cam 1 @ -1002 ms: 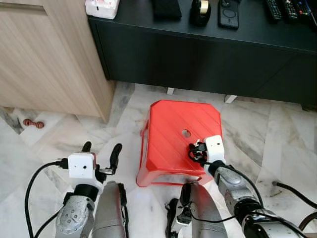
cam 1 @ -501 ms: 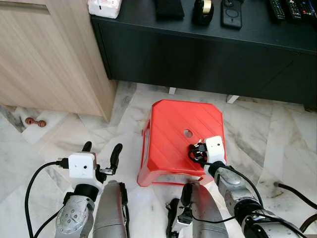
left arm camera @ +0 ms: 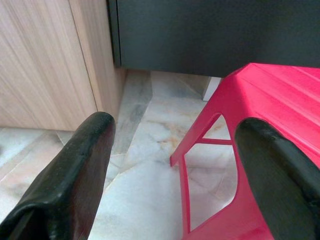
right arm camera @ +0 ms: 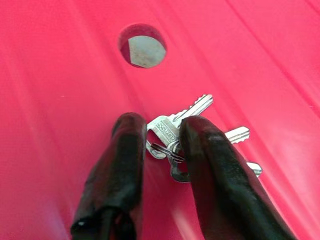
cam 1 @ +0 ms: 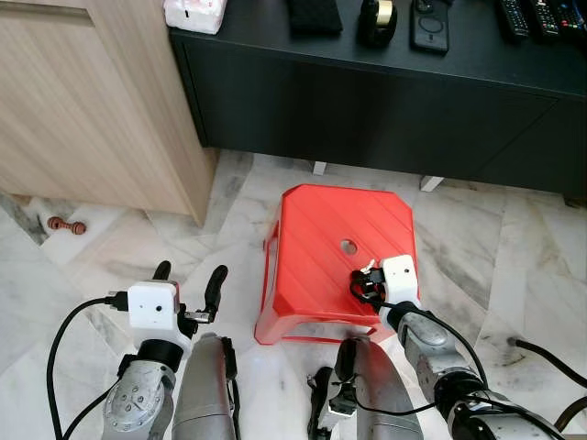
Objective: Hang keys on a hook
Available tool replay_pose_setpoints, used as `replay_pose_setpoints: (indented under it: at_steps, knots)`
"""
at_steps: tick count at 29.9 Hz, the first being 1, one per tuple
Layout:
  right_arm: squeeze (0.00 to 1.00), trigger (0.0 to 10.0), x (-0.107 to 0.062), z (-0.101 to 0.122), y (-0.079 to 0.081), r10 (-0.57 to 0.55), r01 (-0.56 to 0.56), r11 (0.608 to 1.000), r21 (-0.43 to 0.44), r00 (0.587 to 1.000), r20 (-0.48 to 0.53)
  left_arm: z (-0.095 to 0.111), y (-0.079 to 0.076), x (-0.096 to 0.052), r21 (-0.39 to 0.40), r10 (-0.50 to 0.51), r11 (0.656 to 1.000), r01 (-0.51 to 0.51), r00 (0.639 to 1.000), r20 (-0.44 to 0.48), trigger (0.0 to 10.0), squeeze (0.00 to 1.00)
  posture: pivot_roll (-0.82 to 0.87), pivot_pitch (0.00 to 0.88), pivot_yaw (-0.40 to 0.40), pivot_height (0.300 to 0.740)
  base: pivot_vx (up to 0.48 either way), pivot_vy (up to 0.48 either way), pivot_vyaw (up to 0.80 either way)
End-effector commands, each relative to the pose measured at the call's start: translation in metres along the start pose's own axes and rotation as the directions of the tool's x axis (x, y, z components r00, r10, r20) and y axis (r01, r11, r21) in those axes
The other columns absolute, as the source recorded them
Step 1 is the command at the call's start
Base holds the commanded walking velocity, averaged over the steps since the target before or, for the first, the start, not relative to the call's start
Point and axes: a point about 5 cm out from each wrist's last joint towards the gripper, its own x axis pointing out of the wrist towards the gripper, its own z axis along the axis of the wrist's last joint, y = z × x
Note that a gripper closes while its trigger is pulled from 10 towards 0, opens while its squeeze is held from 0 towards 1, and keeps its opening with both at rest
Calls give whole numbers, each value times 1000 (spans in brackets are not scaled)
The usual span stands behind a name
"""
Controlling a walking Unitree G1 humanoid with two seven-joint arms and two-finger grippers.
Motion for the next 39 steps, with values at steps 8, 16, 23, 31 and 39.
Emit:
replay_pose_setpoints:
  at_steps: [8,16,23,31,39]
  knots:
    - [0,0,-7,-18,-6,-40,41,999,12,997,-68,-11,-2,-4,5,-12,1000,13,998,-64,10000,0,216,425,-117,619,0,0,0]
    - [0,0,-4,-10,-3,-47,48,998,29,998,-29,-13,-1,-2,10,-13,1000,14,998,-69,10000,0,215,417,-114,619,0,0,0]
    - [0,0,1,12,-2,-89,80,993,83,991,99,-20,2,4,11,-8,1000,9,997,-80,10000,0,205,386,-110,619,0,0,0]
    - [0,0,1,25,-3,-119,96,988,122,974,193,-30,7,16,18,-5,1000,6,996,-93,10000,0,195,322,-107,619,0,0,0]
    - [0,863,-5,27,-3,-148,108,982,155,951,272,-55,18,19,16,32,999,-30,985,-170,10000,0,173,230,-98,619,0,0,0]
